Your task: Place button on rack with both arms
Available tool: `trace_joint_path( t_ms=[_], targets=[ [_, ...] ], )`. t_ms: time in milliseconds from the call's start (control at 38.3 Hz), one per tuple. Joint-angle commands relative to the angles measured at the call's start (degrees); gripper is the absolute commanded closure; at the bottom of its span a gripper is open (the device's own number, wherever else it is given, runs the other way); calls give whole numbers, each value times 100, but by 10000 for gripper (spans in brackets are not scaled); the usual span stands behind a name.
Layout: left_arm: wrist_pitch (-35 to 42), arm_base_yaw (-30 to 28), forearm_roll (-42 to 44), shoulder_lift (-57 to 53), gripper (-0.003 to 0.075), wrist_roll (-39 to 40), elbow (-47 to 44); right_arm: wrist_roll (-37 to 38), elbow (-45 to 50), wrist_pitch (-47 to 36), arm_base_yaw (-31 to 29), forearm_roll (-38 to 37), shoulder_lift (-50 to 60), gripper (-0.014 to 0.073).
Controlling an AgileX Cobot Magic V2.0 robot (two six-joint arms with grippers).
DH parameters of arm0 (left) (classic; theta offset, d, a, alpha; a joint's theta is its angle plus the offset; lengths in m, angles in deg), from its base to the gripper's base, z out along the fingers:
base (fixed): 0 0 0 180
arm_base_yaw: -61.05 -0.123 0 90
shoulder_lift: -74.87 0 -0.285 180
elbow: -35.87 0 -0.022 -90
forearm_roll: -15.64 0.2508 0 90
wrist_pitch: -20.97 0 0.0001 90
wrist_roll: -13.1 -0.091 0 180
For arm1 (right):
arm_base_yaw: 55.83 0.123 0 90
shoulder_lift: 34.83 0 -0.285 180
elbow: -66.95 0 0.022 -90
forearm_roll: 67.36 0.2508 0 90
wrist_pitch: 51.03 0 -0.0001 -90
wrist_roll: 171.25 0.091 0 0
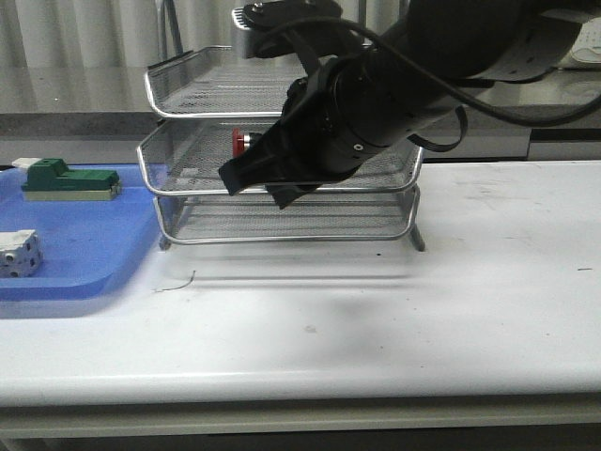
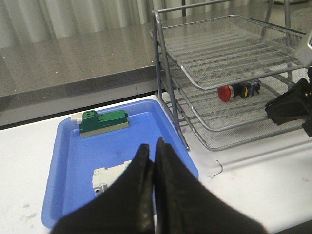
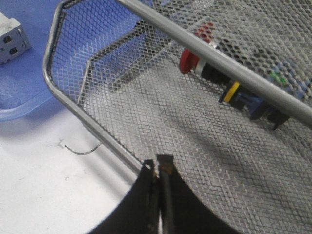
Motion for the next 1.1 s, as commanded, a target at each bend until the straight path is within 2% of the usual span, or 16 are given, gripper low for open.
trace_joint_path(
  t_ms=[0,287,522,653,757,966,1070],
  targets=[
    [454,-7,-102,52,739,61,132,-46,-216,-404,-35,-99,239,653],
    [454,-7,-102,52,739,61,132,-46,-216,652,288,-99,1083,653],
    [454,-7,-102,52,739,61,132,-36,-388,2369,157,-99,2305,653],
    [454,-7,-102,52,739,61,132,-36,-612,3511,-245,-99,2821,653],
    [454,-7,-102,52,739,61,132,-29,-582,3927,-821,-104,3168,653],
    [454,-7,-102,52,739,61,132,202,-26,4036,-2094,-104,4034,653],
    [454,-7,-102,52,739,61,132,254,470,3997,-2512,-104,4575,653]
  ],
)
